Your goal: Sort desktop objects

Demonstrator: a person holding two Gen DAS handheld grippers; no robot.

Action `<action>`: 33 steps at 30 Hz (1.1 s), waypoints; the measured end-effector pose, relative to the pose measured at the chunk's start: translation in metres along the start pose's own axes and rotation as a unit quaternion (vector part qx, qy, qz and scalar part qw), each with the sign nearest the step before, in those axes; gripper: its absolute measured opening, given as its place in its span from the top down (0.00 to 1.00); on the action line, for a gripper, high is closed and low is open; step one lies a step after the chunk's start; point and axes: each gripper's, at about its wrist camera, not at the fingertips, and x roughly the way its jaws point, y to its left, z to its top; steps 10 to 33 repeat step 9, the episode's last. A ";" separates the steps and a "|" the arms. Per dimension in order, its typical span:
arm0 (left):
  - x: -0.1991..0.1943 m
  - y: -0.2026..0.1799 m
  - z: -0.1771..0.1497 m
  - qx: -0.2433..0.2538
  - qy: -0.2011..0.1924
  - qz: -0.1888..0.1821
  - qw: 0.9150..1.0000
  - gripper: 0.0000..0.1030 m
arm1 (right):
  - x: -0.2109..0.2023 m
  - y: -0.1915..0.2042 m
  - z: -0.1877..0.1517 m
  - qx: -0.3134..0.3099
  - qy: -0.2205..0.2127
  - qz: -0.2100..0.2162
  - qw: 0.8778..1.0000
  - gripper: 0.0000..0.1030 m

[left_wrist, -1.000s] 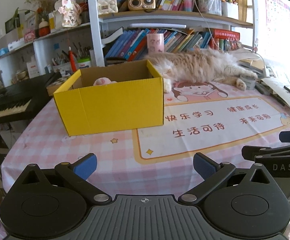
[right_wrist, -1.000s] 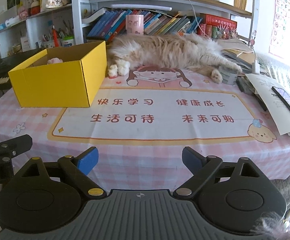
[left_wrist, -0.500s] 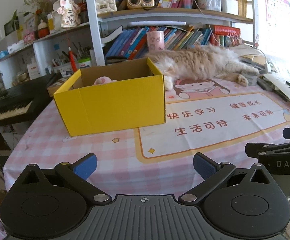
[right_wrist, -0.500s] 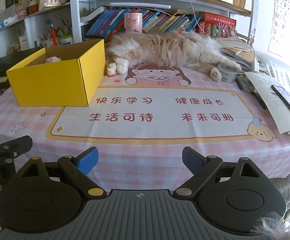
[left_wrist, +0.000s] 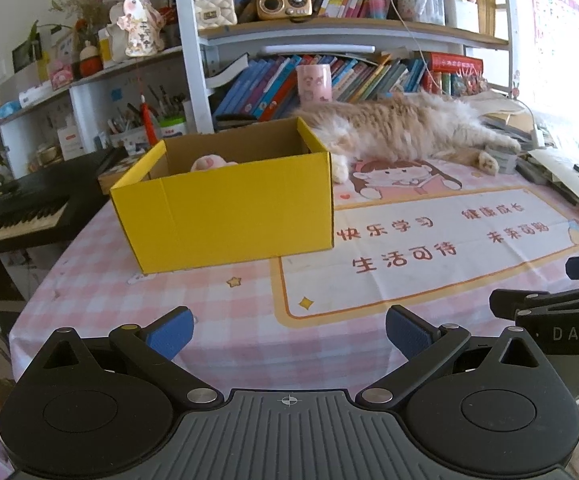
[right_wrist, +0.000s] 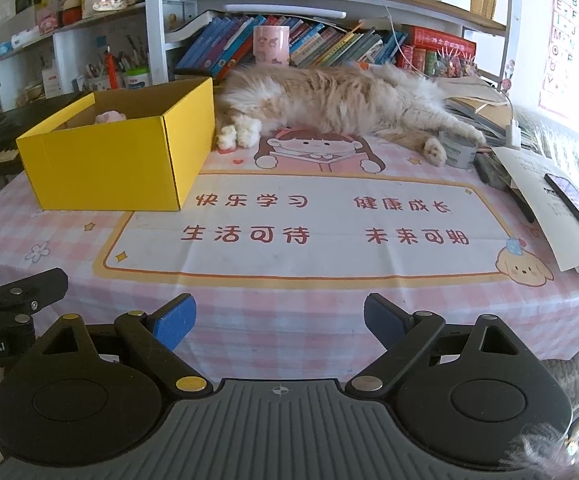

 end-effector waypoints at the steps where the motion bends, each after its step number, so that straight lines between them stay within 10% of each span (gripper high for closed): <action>1: -0.001 0.001 0.000 -0.002 -0.002 -0.001 1.000 0.00 | 0.000 0.000 0.000 -0.001 0.000 0.000 1.000 0.12; 33: 0.000 0.003 0.001 -0.005 -0.005 -0.013 1.000 0.00 | 0.001 0.000 0.001 0.002 0.004 0.000 1.000 0.12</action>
